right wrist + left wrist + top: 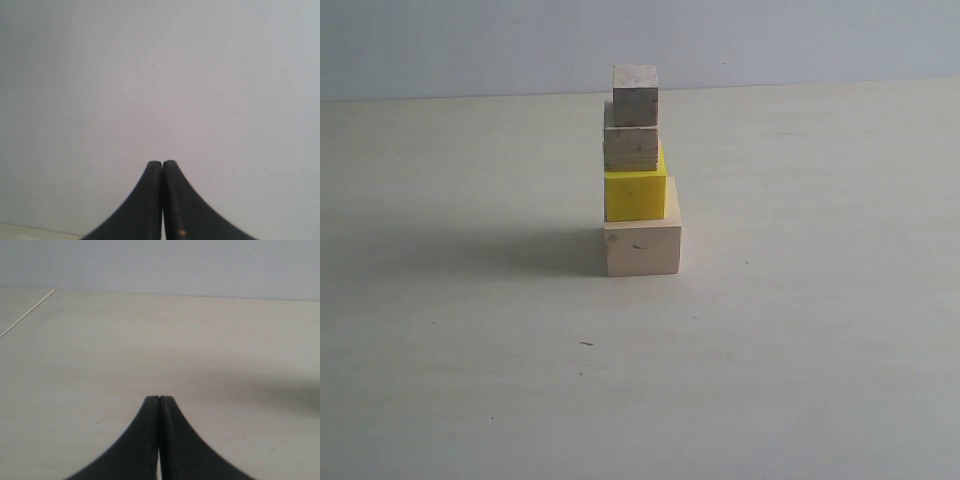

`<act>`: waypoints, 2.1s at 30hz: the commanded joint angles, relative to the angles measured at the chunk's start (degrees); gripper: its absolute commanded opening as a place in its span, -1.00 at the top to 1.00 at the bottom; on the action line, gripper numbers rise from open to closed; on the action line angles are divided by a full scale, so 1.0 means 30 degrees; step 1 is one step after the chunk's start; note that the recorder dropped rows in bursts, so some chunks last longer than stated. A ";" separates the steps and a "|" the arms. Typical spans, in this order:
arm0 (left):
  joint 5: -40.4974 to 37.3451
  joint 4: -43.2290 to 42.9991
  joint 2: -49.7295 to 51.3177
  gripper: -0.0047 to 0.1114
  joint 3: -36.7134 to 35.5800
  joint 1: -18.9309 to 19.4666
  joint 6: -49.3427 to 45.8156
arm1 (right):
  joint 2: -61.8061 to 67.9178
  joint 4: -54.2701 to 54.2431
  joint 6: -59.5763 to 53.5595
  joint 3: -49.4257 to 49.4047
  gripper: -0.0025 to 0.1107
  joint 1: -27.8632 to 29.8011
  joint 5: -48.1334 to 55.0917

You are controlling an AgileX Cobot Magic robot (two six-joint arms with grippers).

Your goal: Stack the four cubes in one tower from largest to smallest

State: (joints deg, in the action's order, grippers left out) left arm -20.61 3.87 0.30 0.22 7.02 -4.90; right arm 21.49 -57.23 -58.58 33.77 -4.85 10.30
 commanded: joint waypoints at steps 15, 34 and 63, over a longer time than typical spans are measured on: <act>0.0077 -0.0087 -0.0100 0.92 -0.0073 -0.0119 0.0143 | -0.0060 0.0108 0.0042 -0.0078 0.96 0.0058 -0.0036; 0.0077 -0.0087 -0.0100 0.92 -0.0073 -0.0119 0.0143 | -0.2489 1.5341 1.6670 -0.3905 0.96 0.0058 0.1046; 0.0077 -0.0087 -0.0100 0.92 -0.0073 -0.0119 0.0143 | -0.7164 1.7664 1.7897 -1.1257 0.96 0.0835 0.2529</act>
State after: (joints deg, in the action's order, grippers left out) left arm -20.92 3.77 0.30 0.22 7.02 -4.90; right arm 0.38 -4.99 -4.29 0.28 -2.69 16.76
